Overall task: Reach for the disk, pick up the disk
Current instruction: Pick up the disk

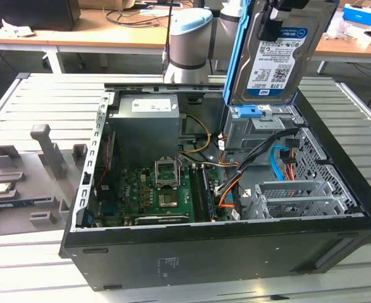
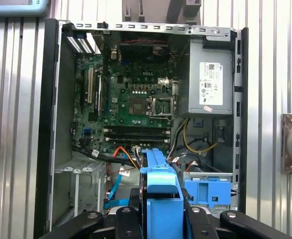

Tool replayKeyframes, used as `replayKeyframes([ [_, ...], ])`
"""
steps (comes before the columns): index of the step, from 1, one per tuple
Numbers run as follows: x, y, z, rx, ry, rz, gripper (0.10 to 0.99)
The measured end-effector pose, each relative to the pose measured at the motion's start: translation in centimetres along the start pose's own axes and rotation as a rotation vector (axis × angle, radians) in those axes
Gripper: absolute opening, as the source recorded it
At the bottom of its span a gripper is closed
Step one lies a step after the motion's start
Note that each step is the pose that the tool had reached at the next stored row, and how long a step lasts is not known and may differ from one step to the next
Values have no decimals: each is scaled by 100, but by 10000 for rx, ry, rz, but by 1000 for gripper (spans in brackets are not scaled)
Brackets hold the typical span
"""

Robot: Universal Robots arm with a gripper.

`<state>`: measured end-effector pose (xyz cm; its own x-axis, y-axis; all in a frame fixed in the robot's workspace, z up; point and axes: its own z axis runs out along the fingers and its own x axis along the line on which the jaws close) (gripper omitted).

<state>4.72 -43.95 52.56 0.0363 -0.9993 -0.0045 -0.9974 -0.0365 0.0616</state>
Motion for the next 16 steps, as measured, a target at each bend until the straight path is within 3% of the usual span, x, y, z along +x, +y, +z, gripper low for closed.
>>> replayKeyframes([
  [16,349,13,-1,0,0,0,365],
])
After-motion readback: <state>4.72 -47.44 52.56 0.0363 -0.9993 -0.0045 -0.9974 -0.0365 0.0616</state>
